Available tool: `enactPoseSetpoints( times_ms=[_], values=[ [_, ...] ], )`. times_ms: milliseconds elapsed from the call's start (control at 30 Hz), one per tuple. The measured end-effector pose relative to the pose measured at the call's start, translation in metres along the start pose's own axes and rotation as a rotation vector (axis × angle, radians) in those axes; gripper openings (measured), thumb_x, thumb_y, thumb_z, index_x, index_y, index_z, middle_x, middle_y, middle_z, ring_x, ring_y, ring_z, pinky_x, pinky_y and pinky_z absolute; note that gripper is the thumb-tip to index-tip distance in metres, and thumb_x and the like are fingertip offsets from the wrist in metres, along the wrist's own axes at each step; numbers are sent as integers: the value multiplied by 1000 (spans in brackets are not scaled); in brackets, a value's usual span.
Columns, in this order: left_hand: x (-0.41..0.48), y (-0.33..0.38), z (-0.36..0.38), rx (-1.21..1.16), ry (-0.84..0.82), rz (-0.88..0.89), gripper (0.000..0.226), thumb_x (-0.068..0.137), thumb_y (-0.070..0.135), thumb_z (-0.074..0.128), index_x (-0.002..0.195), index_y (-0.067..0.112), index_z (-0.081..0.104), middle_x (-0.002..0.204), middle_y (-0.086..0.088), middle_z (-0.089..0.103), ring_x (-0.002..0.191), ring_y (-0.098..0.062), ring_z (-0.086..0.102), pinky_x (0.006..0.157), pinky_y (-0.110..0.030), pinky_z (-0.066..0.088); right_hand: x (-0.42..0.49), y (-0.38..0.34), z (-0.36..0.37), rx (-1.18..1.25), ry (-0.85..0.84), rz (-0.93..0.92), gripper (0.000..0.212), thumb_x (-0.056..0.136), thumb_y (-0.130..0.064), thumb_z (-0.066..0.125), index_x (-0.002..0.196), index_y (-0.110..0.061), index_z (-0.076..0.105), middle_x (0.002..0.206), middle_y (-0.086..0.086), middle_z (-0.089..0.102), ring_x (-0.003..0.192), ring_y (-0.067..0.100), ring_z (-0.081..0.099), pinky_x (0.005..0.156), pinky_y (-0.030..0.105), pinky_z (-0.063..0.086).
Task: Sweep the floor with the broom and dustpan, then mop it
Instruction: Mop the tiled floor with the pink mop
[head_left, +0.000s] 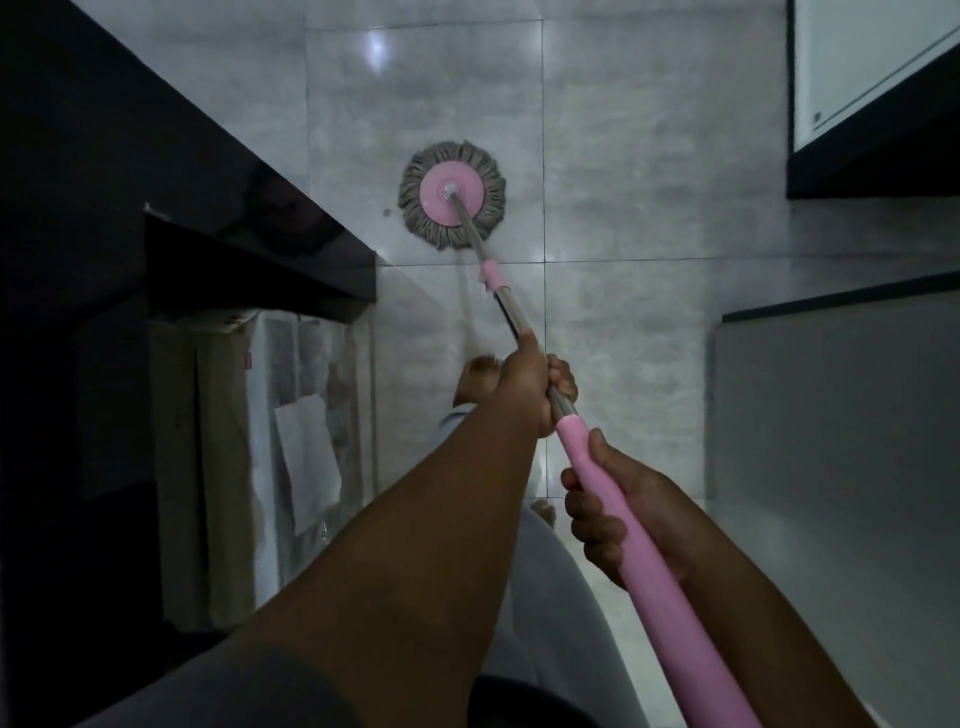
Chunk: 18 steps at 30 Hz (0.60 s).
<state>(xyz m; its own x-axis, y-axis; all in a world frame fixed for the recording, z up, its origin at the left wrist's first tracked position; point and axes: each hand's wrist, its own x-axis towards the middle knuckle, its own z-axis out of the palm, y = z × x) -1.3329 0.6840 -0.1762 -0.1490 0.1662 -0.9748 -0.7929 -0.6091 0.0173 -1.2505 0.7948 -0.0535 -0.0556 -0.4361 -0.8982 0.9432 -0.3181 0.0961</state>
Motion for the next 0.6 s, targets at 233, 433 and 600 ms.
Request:
enactPoseSetpoints(
  times_ms=[233,433,600],
  values=[
    [32,123,30,-22,-16,75,54,101,55,39,65,15,36,44,3,31,28,-7,28,30,-12,24,55,-98,62,-28,-8,-39,47,84,-55,57,83,-8,57,56,0,47,33,7,39,30,18,36],
    [59,263,65,-30,5,168,51,103,52,39,66,16,34,38,4,31,24,-7,27,30,-9,22,112,-207,140,-98,-40,-123,46,92,-54,54,81,-10,55,54,-4,47,33,3,39,30,16,34],
    [77,321,77,-34,12,189,56,98,54,49,58,16,37,38,5,34,25,-8,31,31,-10,25,139,-251,168,-88,-106,-133,49,94,-55,51,79,-8,53,53,-5,46,33,3,40,31,15,36]
  ],
)
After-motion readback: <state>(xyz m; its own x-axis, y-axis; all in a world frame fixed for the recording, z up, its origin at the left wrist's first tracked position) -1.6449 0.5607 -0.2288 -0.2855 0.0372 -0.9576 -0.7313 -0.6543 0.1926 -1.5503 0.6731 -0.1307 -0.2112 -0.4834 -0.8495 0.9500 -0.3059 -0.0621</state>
